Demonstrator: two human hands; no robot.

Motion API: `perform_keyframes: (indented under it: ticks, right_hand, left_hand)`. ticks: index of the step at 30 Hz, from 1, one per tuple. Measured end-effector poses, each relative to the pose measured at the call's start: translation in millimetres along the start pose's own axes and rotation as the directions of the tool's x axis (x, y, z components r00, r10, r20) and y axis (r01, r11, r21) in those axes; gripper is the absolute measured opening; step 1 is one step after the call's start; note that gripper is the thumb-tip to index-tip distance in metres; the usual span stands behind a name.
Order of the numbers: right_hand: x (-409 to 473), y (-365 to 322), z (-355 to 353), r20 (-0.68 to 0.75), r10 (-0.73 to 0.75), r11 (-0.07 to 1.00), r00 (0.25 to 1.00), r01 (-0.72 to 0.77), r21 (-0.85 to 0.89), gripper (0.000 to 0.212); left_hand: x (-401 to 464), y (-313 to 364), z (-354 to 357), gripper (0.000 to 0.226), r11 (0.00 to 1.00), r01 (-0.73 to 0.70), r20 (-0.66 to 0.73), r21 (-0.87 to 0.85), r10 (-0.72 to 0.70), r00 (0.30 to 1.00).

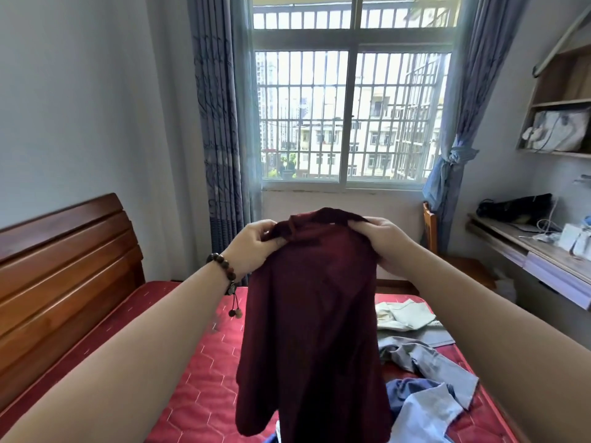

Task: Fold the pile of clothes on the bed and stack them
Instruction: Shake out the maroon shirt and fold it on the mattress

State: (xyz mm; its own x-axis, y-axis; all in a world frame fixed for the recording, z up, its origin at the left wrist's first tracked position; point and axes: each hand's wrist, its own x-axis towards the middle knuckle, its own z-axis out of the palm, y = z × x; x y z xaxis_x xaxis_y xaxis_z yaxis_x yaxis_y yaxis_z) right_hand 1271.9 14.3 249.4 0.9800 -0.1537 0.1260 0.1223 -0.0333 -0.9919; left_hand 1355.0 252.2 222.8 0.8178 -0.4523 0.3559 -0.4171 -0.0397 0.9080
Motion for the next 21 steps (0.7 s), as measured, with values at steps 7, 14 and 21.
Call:
perform_keyframes:
  ticks: [7,14,21]
  right_hand:
    - [7,-24,7,0.079,0.076,0.982,0.994,-0.061,-0.181,0.019]
    - [2,-25,-27,0.513,0.353,0.853,0.782,-0.044,-0.519,0.039]
    - [-4,-10,-31,0.248,0.216,0.825,0.944,-0.04,-0.563,0.041]
  left_hand:
    - [-19,-25,4,0.011,0.992,0.061,-0.012,0.113,-0.06,0.998]
    - [-16,-7,-18,0.023,0.976,-0.041,-0.146,0.214,0.074,0.986]
    - [-9,11,-23,0.031,0.968,-0.066,-0.141,0.242,0.102,0.985]
